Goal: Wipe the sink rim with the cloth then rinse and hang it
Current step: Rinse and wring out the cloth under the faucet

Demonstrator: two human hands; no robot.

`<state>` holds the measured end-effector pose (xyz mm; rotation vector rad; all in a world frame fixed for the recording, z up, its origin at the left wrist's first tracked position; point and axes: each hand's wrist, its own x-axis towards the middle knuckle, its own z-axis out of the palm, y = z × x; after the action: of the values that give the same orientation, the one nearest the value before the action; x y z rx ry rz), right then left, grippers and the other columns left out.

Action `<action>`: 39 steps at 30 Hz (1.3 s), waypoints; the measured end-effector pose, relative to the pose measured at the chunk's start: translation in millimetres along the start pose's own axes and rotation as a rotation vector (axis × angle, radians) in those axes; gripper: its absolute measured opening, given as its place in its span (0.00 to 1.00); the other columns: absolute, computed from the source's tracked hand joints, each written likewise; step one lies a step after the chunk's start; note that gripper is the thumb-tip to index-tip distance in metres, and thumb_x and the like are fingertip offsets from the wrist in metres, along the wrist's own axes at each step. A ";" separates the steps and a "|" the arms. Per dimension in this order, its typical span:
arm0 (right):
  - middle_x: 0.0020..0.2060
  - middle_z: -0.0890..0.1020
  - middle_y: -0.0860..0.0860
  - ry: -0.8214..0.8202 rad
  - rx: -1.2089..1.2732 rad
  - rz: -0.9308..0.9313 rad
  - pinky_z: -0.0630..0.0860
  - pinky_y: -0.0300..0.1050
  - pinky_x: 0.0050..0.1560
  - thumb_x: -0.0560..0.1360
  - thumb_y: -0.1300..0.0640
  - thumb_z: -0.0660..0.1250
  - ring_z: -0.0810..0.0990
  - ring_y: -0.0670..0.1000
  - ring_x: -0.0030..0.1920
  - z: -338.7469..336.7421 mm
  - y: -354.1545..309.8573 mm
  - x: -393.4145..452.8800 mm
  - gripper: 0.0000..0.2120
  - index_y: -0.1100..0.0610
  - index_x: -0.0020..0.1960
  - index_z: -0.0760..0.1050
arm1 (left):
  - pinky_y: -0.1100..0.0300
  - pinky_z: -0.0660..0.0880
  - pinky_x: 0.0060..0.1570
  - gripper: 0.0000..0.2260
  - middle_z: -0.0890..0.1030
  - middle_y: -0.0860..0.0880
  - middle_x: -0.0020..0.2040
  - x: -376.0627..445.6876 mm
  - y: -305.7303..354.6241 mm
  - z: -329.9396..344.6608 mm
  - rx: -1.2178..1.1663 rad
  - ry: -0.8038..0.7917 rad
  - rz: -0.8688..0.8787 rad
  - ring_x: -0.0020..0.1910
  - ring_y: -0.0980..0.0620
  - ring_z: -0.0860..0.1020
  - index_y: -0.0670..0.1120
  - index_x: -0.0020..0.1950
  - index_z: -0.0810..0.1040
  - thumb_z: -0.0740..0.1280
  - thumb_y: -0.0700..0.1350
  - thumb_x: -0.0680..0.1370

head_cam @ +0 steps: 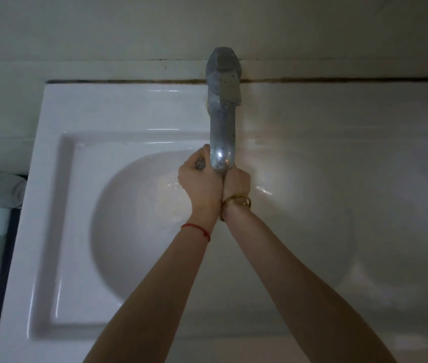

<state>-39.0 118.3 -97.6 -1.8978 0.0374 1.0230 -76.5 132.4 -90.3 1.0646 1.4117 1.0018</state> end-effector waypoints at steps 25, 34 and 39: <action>0.36 0.77 0.48 -0.250 0.289 0.138 0.75 0.41 0.38 0.81 0.49 0.56 0.76 0.47 0.37 -12.7 -2.9 -3.7 0.13 0.50 0.41 0.73 | 0.67 0.72 0.32 0.10 0.75 0.53 0.27 -13.9 -3.7 -2.5 0.139 -0.096 0.151 0.28 0.62 0.73 0.46 0.32 0.75 0.72 0.43 0.72; 0.26 0.75 0.50 0.036 -0.079 -0.120 0.70 0.40 0.30 0.79 0.59 0.57 0.71 0.49 0.28 -2.9 9.3 -3.1 0.20 0.60 0.29 0.72 | 0.64 0.59 0.26 0.21 0.63 0.55 0.21 -4.4 1.5 -0.3 -0.073 0.030 -0.111 0.24 0.56 0.61 0.48 0.22 0.65 0.65 0.34 0.72; 0.19 0.69 0.52 0.059 -0.187 -0.461 0.60 0.44 0.29 0.75 0.57 0.55 0.65 0.49 0.23 -11.8 21.0 -9.3 0.22 0.55 0.22 0.62 | 0.57 0.60 0.30 0.20 0.63 0.49 0.25 4.4 4.1 2.1 -0.315 0.103 -0.532 0.28 0.50 0.62 0.48 0.24 0.64 0.63 0.34 0.73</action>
<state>-46.4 94.4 -104.1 -1.9770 -0.4552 0.6726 -74.3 137.8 -87.6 0.3785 1.4540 0.8514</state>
